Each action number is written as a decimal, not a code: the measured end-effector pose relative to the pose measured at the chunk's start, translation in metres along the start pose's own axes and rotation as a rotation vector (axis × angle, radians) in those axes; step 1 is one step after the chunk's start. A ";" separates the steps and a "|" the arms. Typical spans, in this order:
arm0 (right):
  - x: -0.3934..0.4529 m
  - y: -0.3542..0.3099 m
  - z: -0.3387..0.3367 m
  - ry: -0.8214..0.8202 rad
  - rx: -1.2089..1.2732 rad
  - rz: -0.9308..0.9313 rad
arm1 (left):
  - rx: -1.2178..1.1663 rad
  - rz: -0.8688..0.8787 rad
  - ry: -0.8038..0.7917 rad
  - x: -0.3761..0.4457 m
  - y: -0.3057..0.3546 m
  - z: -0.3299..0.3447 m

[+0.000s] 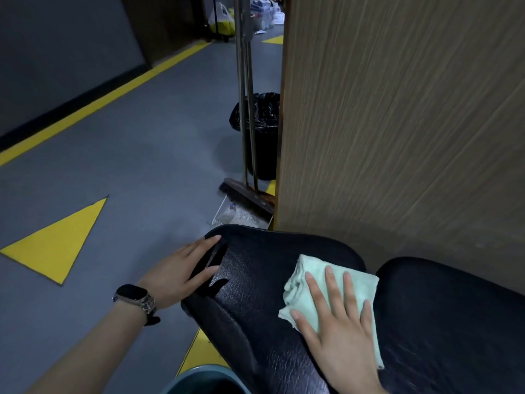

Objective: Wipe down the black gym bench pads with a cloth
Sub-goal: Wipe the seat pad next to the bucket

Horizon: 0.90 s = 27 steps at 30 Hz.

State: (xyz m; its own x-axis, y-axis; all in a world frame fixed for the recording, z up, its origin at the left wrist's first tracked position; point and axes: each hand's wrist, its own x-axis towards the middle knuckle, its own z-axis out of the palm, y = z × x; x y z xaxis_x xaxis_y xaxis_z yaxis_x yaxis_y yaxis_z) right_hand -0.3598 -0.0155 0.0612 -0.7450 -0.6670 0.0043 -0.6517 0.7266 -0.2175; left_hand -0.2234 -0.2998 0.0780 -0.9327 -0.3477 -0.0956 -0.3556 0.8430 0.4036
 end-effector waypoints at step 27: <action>0.026 -0.077 0.008 -0.116 0.021 -0.372 | 0.011 0.041 0.055 -0.003 0.008 0.004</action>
State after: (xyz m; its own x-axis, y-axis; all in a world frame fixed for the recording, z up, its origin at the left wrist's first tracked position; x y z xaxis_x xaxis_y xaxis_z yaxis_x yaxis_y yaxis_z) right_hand -0.3279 -0.0906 0.0708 -0.4368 -0.8993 -0.0232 -0.8703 0.4290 -0.2419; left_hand -0.2238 -0.2902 0.0780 -0.9421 -0.3342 -0.0290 -0.3177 0.8614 0.3963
